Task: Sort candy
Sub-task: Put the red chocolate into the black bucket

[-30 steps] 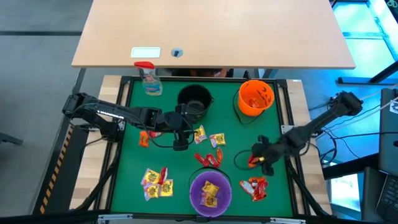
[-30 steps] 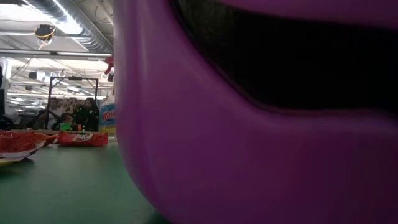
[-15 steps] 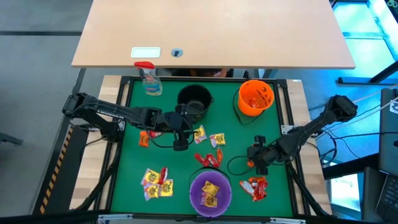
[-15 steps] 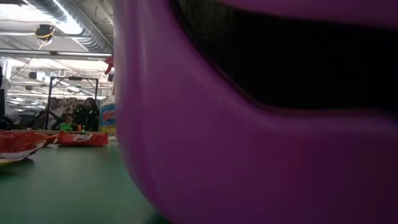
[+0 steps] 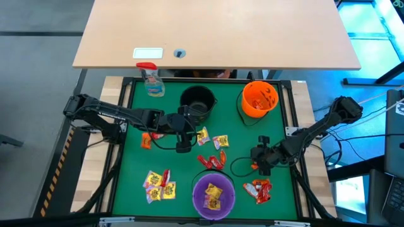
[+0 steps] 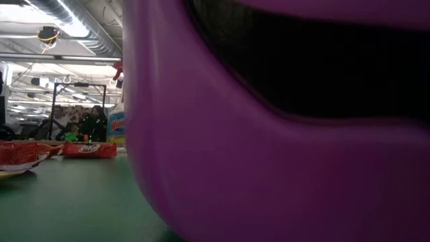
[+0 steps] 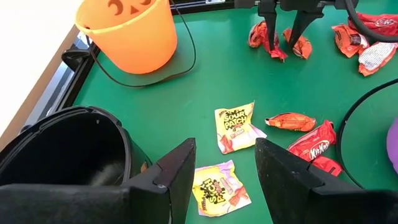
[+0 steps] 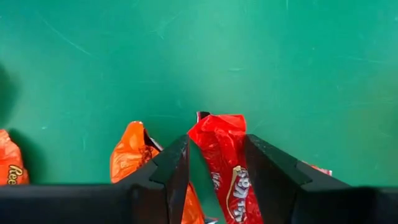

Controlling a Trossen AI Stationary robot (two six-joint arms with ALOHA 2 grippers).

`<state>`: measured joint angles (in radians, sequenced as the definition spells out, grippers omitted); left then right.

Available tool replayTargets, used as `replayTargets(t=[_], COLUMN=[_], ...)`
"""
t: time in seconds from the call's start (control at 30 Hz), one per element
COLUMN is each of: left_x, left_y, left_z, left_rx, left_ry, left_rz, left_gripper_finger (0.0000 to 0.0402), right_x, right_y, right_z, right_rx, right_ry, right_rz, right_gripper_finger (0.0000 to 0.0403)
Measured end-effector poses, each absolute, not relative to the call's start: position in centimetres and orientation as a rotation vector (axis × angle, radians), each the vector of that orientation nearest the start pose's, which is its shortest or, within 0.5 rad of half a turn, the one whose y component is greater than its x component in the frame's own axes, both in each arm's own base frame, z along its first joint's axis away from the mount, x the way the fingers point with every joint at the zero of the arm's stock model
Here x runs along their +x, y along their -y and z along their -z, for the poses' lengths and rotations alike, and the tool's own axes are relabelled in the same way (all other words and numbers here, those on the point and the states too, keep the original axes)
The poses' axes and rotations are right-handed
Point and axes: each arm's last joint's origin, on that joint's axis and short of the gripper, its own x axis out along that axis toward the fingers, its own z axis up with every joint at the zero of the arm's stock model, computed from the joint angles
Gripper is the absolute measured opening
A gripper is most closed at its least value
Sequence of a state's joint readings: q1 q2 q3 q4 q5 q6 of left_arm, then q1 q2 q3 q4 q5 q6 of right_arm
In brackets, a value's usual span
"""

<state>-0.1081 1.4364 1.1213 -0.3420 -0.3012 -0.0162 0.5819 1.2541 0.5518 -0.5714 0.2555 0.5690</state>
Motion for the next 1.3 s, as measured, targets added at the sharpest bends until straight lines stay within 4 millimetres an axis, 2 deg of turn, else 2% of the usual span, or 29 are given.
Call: replayTargets(t=[0.13,0.27,0.37,0.6,0.87,1.1,1.2,1.3], left_x=[31.1,31.1,31.1,31.1,31.1,31.1,31.1,31.1], left_y=[2.5,2.5,2.5,2.5,2.5,2.5,2.5,2.5], left_z=[-28.8,-28.8,-28.8,-28.8,-28.8,-28.8,-28.8,-28.8], left_rx=[0.118,0.117,0.117,0.111,0.109,0.107,0.107,0.107], left_ry=[-0.643,-0.643,-0.643,-0.642,-0.641,-0.642,-0.641,-0.642], left_rz=[-0.191,-0.192,-0.192,-0.194,-0.195,-0.191,-0.191,-0.191], left_gripper_finger=[0.0157,0.0157,0.0157,0.0157,0.0157,0.0157,0.0157,0.0157], right_x=[16.5,17.3,17.4,16.8,17.0,16.4,16.4,16.4], right_y=[-10.0,-10.5,-10.6,-10.2,-10.3,-10.0,-9.9,-9.9], right_z=[-15.2,-16.5,-16.7,-16.3,-15.8,-14.5,-14.3,-14.3], right_rx=[-0.019,0.005,-0.016,-0.037,-0.044,-0.029,-0.028,-0.03], right_ry=[-1.185,-1.14,-1.131,-1.209,-1.226,-1.242,-1.241,-1.238], right_rz=[0.058,0.037,0.029,0.075,0.08,0.093,0.093,0.09], right_gripper_finger=[0.0151,0.0151,0.0151,0.0151,0.0151,0.0151,0.0135,0.0094])
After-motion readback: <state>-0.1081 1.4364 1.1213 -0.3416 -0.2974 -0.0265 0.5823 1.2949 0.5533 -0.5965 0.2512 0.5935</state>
